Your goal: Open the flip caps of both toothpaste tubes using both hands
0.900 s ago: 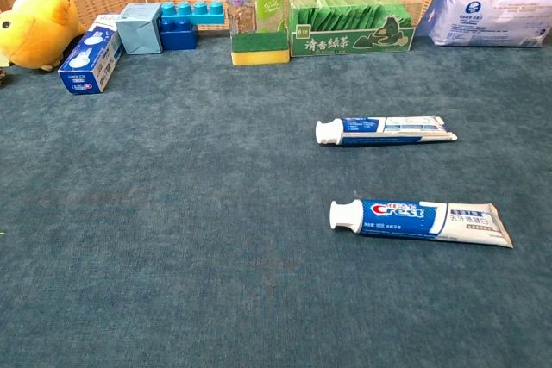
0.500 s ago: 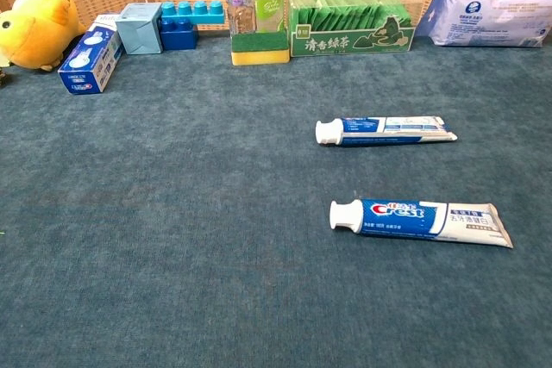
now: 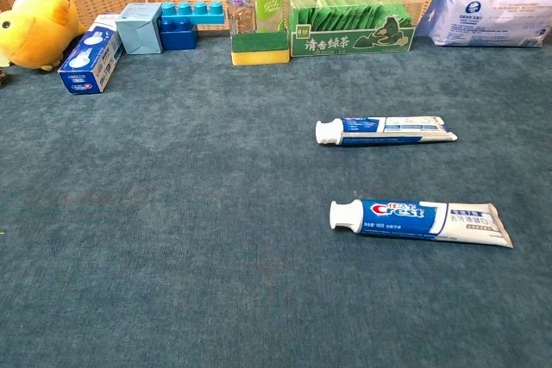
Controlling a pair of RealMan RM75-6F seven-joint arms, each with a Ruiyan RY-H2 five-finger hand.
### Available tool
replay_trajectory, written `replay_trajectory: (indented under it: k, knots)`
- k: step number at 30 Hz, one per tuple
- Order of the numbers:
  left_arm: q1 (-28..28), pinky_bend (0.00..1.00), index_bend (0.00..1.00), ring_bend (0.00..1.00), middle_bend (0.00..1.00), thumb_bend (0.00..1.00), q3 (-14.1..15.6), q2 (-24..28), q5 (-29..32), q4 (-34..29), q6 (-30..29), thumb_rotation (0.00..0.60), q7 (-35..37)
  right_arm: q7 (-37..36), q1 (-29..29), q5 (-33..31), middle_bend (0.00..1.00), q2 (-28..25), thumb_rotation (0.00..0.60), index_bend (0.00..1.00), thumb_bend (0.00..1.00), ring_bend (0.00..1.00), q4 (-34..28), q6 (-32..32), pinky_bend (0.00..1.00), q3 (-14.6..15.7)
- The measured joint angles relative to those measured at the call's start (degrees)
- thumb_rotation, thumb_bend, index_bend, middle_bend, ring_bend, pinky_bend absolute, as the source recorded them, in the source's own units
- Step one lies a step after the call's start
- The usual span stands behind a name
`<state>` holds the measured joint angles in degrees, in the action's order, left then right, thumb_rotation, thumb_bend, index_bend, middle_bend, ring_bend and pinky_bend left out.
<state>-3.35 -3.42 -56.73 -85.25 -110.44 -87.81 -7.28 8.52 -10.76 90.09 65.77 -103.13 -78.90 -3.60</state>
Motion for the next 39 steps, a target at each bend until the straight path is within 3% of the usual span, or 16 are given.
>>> replay_trajectory:
  k: [13,26,39]
  knots:
    - [-2.6,0.11,0.2,0.05,0.09,0.3,-1.1,1.0,0.8,-0.5,3.3,0.6,0.2,10.6,-4.4,-0.6,0.22,5.5,0.6,0.27,0.18,0.13,-4.1,8.0,0.23,1.3]
    - [-4.4,0.11,0.2,0.05,0.09,0.3,-1.5,0.1,2.8,1.5,6.2,0.6,0.8,29.4,-7.8,-11.8,0.21,16.7,0.6,0.27,0.18,0.12,-2.9,13.1,0.23,0.8]
    - [-4.7,0.12,0.2,0.05,0.08,0.3,-1.3,-0.1,3.3,2.6,6.7,0.6,1.8,35.0,-11.0,-18.8,0.21,21.7,0.6,0.3,0.18,0.11,-0.9,14.5,0.23,-0.5]
